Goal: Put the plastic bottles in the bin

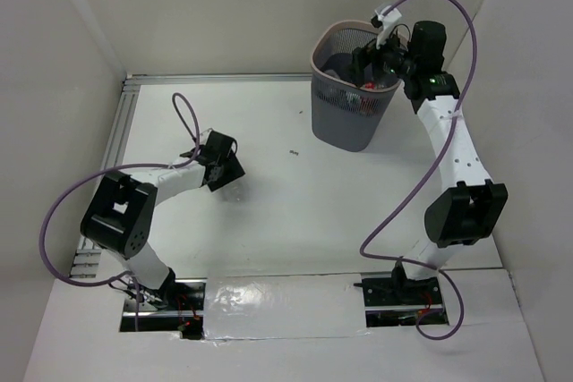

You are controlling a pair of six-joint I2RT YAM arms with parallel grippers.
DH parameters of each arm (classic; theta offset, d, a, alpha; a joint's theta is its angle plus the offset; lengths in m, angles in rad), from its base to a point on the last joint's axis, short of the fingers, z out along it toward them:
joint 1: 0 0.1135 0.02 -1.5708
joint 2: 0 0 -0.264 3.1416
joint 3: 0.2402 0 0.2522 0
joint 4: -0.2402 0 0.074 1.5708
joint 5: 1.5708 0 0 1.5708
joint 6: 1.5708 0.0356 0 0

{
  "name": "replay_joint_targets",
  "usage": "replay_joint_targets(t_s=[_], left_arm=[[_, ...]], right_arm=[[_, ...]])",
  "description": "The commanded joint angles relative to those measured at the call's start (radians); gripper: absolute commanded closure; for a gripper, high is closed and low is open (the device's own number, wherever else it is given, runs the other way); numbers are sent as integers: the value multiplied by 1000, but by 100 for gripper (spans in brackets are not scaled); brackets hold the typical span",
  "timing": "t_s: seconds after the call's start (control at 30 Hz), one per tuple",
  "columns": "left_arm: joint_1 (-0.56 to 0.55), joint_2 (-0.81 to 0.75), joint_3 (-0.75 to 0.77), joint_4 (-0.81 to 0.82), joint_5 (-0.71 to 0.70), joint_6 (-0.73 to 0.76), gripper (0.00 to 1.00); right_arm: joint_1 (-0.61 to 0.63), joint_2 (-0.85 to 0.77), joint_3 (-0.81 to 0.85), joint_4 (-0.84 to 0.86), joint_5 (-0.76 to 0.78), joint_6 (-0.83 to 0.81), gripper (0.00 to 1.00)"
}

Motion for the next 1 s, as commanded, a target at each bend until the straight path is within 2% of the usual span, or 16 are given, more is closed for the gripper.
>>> replay_joint_targets(t_s=[0.0, 0.1, 0.13, 0.17, 0.23, 0.3, 0.33, 0.4, 0.43, 0.47, 0.57, 0.73, 0.8, 0.83, 0.87, 0.97], left_arm=[[-13, 18, 21, -5, -32, 31, 41], [-32, -26, 34, -14, -18, 42, 59], [-32, -43, 46, -26, -18, 52, 69], [-32, -62, 64, -58, 0, 52, 74], [-62, -135, 130, -74, 26, 92, 82], [-85, -186, 202, -74, 51, 138, 89], [-96, -203, 233, -65, 60, 150, 90], [-107, -227, 334, -42, 112, 189, 92], [-116, -227, 369, -7, 132, 198, 94], [-116, -211, 406, 17, 155, 198, 96], [-116, -169, 543, 136, 255, 210, 97], [-125, 51, 819, 348, 423, 160, 97], [-134, 139, 929, 392, 437, 129, 97], [-135, 182, 1033, 438, 451, 118, 97], [-157, 267, 1086, 460, 451, 109, 97], [-185, 428, 1282, 495, 376, 124, 97]], right_arm=[[-25, -109, -59, 23, -160, 10, 0], [-43, -174, -133, 34, -260, -56, 0], [-43, -194, -156, 34, -340, -83, 0], [-52, -215, -182, 34, -374, -154, 0], [-52, -287, -271, 12, -456, -258, 0], [-52, -332, -329, -44, -494, -423, 8], [-52, -368, -378, -104, -521, -479, 30], [-52, -401, -421, -161, -534, -606, 65], [-52, -437, -470, -170, -534, -607, 91], [-52, -456, -498, -170, -534, -607, 99], [-31, -521, -585, -253, -496, -715, 100], [-22, -553, -722, -334, -445, -759, 100], [-13, -562, -762, -344, -434, -771, 100], [-12, -562, -780, -344, -434, -771, 100], [-12, -562, -814, -344, -425, -762, 100], [-2, -573, -862, -331, -425, -739, 100]])
